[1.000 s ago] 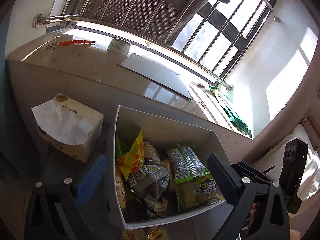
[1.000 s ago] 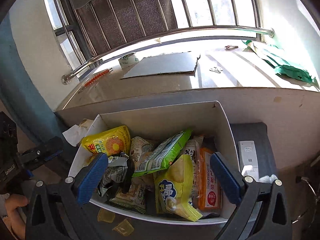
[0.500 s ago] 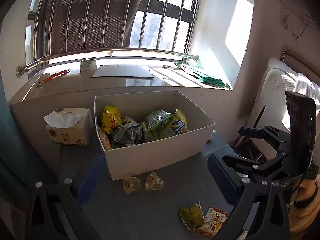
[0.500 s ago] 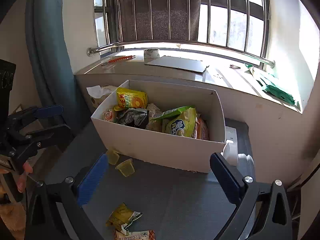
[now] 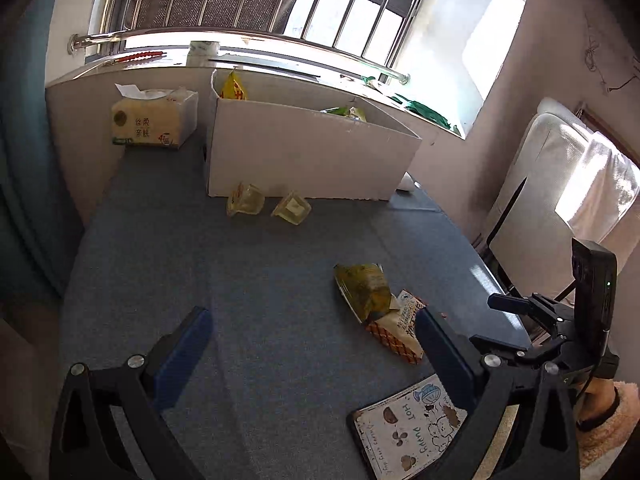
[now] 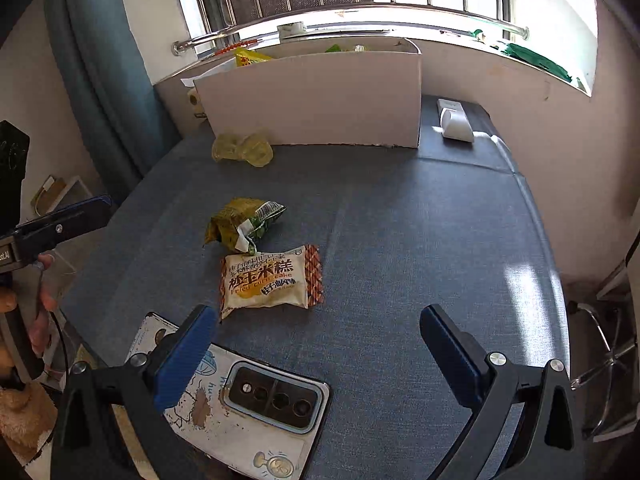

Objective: Organize snacks
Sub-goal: 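Move the right gripper to the corn cake pack and grasp it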

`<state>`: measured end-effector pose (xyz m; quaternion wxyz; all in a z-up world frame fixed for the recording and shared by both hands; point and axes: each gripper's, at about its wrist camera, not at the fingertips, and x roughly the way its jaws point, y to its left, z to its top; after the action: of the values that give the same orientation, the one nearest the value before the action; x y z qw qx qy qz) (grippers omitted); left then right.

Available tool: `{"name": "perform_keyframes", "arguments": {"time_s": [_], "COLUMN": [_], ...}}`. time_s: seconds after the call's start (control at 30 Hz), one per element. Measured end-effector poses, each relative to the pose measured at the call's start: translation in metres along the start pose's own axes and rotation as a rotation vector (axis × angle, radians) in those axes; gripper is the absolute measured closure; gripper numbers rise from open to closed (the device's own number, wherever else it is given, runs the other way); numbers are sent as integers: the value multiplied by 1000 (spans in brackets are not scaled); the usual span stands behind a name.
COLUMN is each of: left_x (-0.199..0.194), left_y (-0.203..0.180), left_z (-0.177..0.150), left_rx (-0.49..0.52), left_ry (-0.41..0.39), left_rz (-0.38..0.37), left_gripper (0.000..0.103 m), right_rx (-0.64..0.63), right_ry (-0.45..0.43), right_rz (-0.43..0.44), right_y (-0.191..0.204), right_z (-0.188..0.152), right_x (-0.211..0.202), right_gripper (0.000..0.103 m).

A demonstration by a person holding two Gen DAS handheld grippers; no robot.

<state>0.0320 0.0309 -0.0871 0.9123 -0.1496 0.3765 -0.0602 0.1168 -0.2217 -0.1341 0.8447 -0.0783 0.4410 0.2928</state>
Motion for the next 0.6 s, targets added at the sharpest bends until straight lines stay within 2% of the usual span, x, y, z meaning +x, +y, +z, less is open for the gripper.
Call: {"name": "perform_keyframes", "arguments": {"time_s": [0.17, 0.3, 0.43, 0.6], "left_x": [-3, -4, -5, 0], "left_y": [-1, -1, 5, 16], "left_z": [-16, -22, -26, -28], "left_rx": [-19, -20, -30, -57], "left_ry": [15, 17, 22, 40], "left_rz": [-21, -22, -21, -15], "left_gripper": [0, 0, 0, 0], "right_rx": [-84, -116, -165, -209], "right_ry": [27, 48, 82, 123], "right_rz": [-18, 27, -30, -20], "right_y": [22, 32, 38, 45], "right_z": [-1, 9, 19, 21], "right_x": [16, 36, 58, 72], "right_gripper": [0, 0, 0, 0]}}
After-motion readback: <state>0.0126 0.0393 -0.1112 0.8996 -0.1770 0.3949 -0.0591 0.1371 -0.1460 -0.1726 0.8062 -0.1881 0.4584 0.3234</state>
